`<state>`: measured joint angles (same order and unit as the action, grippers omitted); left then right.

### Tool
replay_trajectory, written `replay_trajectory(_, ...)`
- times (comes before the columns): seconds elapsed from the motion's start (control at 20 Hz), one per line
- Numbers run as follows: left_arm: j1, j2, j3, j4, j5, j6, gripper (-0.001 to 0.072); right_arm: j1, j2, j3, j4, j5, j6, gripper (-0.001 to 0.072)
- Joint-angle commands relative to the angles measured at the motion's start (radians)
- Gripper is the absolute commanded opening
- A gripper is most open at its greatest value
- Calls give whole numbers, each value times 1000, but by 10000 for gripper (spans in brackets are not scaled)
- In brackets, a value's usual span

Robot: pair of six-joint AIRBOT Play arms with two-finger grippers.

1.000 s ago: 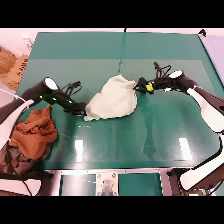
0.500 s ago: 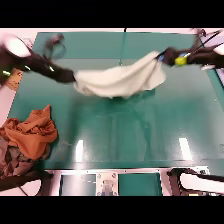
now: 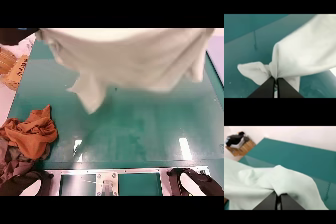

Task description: Fold the shirts.

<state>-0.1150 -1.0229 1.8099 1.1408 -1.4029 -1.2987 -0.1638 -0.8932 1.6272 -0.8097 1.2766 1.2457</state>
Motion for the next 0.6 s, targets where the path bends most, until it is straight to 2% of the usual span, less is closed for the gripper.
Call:
replay_trajectory(0.0, 0, -13, -81, 34, -13, 11, 24, 3, 35, -135, -40, 87, 57, 20)
replay_trajectory(0.15, 0, -101, -291, -10, 26, 65, 24, 39, 13, -438, -40, -57, 55, 20)
replay_trajectory(0.3, 0, -233, -499, -152, 123, 182, 25, 99, -118, -649, -40, -282, 17, 21)
replay_trajectory(0.4, 0, -350, -584, -241, 201, 227, 25, 124, -291, -670, -35, -370, 6, 21)
replay_trajectory(0.5, 0, -472, -606, -316, 225, 227, 26, 118, -465, -629, 3, -413, 7, 21)
replay_trajectory(0.55, 0, -521, -601, -339, 223, 227, 107, 106, -541, -581, 23, -404, 7, 23)
